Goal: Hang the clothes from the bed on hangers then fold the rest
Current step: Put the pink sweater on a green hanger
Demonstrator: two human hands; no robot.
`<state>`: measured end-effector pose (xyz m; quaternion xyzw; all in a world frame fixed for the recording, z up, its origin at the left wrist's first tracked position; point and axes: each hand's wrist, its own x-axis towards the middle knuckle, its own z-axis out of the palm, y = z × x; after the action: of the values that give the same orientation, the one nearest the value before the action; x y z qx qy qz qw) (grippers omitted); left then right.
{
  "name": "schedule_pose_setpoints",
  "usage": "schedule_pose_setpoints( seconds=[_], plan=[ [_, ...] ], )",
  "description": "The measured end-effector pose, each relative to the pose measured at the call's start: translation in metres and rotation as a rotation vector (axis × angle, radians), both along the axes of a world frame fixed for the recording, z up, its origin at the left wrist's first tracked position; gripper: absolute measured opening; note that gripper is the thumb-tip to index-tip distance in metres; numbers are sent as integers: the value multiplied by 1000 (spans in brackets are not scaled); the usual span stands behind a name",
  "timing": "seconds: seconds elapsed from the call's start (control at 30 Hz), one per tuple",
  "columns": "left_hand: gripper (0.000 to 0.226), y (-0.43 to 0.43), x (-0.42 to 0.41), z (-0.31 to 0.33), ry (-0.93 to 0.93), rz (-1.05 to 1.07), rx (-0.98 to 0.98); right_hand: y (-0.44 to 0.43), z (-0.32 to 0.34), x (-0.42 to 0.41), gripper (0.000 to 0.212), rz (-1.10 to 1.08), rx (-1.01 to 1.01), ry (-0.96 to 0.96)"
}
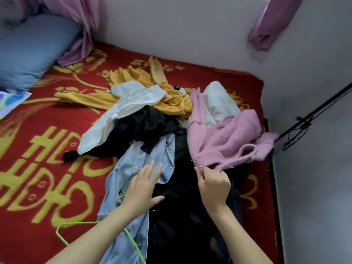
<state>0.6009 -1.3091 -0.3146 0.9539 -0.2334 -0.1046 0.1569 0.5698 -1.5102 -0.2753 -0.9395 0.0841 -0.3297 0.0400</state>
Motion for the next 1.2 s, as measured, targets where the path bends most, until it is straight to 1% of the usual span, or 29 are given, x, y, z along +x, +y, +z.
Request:
schedule_pose_setpoints(
  seconds=[0.03,0.1,0.13,0.17,0.2,0.33,0.37,0.4,0.43,0.47,0.5,0.53,0.57,0.6,0.63,0.67,0.7,0.73,0.77,0.8,0.83,0.9,0.93,0.97,1.03,1.13,1.2],
  plan=[
    [101,-10,-1,11,-40,-45,-28,10,14,-9,38,25,-9,-37],
    [104,-21,-4,39,-134,-143,-183,37,37,-32,40,108,-1,-113],
    [97,-24,-4,51,-188,-180,-295,50,46,-43,41,173,16,-144],
    [84,-23,-4,63,-204,-208,-401,64,55,-54,41,241,30,-177],
    [72,-19,-3,75,-178,-231,-477,74,63,-62,41,297,44,-199],
    [33,18,-11,100,-16,-275,-611,99,98,-76,36,487,103,-247],
    [32,31,-12,99,16,-272,-661,98,104,-79,31,544,153,-253],
    [37,46,-14,104,42,-256,-708,96,112,-83,26,582,228,-236],
    [38,62,-11,106,79,-245,-739,91,117,-86,31,570,325,-200],
    [29,78,-8,113,115,-229,-762,85,122,-90,46,504,416,-132],
    [15,95,-1,120,140,-245,-799,77,127,-92,67,404,476,-21],
    [20,117,3,135,156,-267,-839,73,131,-93,87,291,508,131],
    [26,139,8,151,172,-311,-878,69,132,-93,102,175,507,303],
    [27,161,13,166,179,-345,-882,72,131,-90,111,89,507,457],
    [27,182,19,181,155,-391,-870,80,128,-85,111,68,568,562],
    [26,201,25,192,114,-422,-826,94,125,-76,103,112,691,613],
    [22,219,34,197,90,-446,-805,113,121,-66,86,197,832,639],
    [19,240,41,201,87,-428,-776,140,117,-55,63,271,921,654],
    [17,258,48,200,72,-415,-754,166,111,-46,38,303,950,639],
    [22,282,53,201,39,-387,-727,193,104,-36,18,296,973,597],
    [24,302,58,202,6,-363,-708,212,100,-27,10,264,1034,537],
    [18,344,75,205,-79,-286,-698,243,110,-8,15,192,1167,393],
    [22,366,84,210,-121,-235,-689,256,122,2,15,176,1194,309],
    [30,384,94,216,-128,-176,-693,266,136,12,15,164,1172,236],
    [40,420,112,236,-134,-97,-685,292,175,37,14,173,1062,115],
    [30,469,143,277,-190,18,-641,332,238,75,14,245,965,-65],
    [25,503,160,310,-274,55,-654,360,276,97,15,299,896,-164]
  ],
)
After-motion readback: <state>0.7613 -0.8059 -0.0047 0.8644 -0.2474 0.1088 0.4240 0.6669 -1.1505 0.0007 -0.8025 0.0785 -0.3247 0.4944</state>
